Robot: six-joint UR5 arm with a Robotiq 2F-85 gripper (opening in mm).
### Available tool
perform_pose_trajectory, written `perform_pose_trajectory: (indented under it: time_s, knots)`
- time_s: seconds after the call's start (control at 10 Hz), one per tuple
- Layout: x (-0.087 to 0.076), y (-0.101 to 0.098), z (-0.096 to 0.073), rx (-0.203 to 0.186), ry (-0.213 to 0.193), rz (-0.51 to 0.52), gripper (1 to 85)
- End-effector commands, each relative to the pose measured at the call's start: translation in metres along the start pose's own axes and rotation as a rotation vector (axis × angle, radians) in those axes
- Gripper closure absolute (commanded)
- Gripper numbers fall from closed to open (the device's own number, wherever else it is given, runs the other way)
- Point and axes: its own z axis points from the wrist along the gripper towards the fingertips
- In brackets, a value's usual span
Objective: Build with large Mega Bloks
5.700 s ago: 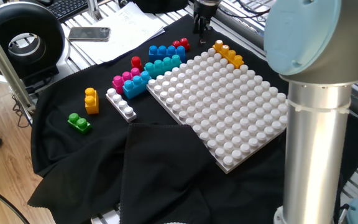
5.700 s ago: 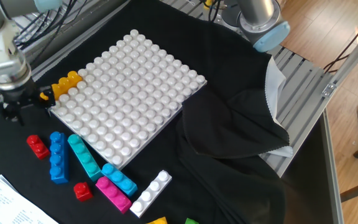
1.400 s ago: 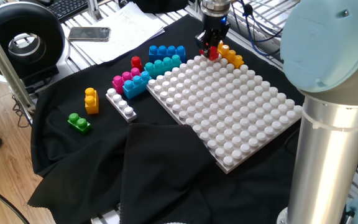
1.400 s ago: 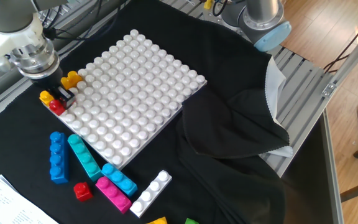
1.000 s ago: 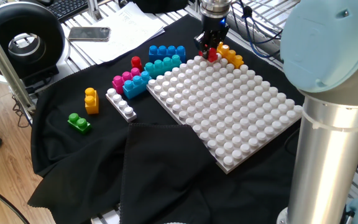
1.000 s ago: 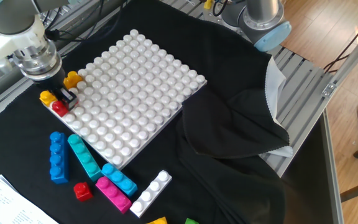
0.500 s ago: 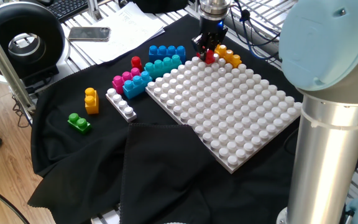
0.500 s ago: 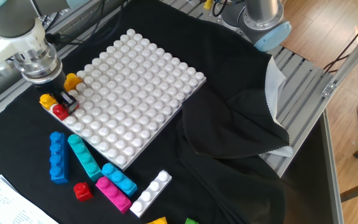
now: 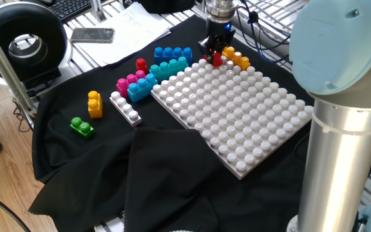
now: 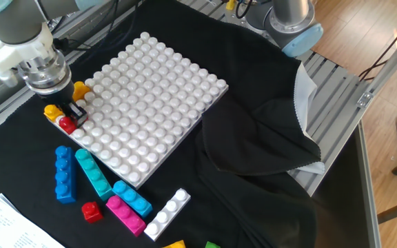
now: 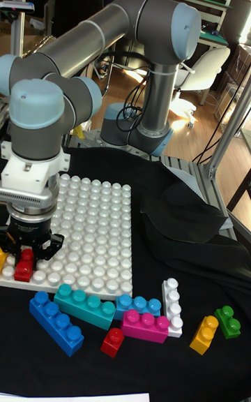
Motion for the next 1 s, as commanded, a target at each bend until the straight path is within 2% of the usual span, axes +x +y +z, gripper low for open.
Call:
perform_pose_trajectory:
  time_s: [0.0, 0.1, 0.3, 0.6, 0.8, 0.9]
  knots:
    - [-0.007, 0.000, -0.020, -0.038, 0.001, -0.087, 50.7]
    - [-0.007, -0.006, -0.019, -0.010, -0.008, -0.116, 45.0]
    - [-0.006, -0.002, -0.017, -0.013, -0.012, -0.126, 41.3]
    - [-0.005, 0.001, -0.015, -0.020, -0.012, -0.128, 41.0]
    - [-0.004, 0.004, -0.015, -0.034, -0.010, -0.119, 44.7]
    - [-0.003, 0.007, -0.015, -0.044, -0.007, -0.104, 52.0]
